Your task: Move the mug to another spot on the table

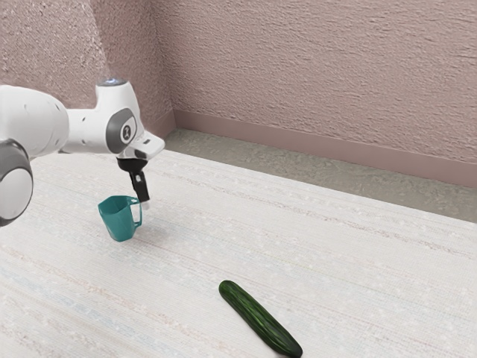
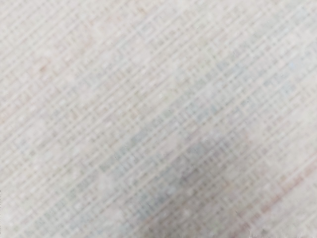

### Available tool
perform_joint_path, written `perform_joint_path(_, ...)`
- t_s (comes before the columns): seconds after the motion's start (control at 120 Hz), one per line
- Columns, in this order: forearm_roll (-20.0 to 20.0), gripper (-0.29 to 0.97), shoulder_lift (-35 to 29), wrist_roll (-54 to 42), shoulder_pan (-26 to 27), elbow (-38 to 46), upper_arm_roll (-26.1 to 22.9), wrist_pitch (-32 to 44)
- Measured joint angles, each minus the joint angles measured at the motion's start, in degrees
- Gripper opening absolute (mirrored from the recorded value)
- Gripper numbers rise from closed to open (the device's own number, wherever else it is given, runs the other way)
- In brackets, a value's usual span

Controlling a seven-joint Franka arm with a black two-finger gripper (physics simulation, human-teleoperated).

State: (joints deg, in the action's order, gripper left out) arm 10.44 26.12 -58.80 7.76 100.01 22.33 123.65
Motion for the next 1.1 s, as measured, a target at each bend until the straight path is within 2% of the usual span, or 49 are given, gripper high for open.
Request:
perform_joint_path(0.417, 0.6, 0.68, 4.1, -8.7, -1.2, -3.0, 1.6, 1.2)
perform_joint_path(0.683, 3.7, 0.68, 5.8, -11.5, -1.8, -3.0, 1.7, 1.2)
perform_joint_path(1.017, 4.4, 0.68, 6.6, -13.4, -1.9, -2.9, 1.6, 1.4)
perform_joint_path(1.1, 4.4, 0.61, 6.7, -13.6, -1.9, -2.9, 1.6, 1.4)
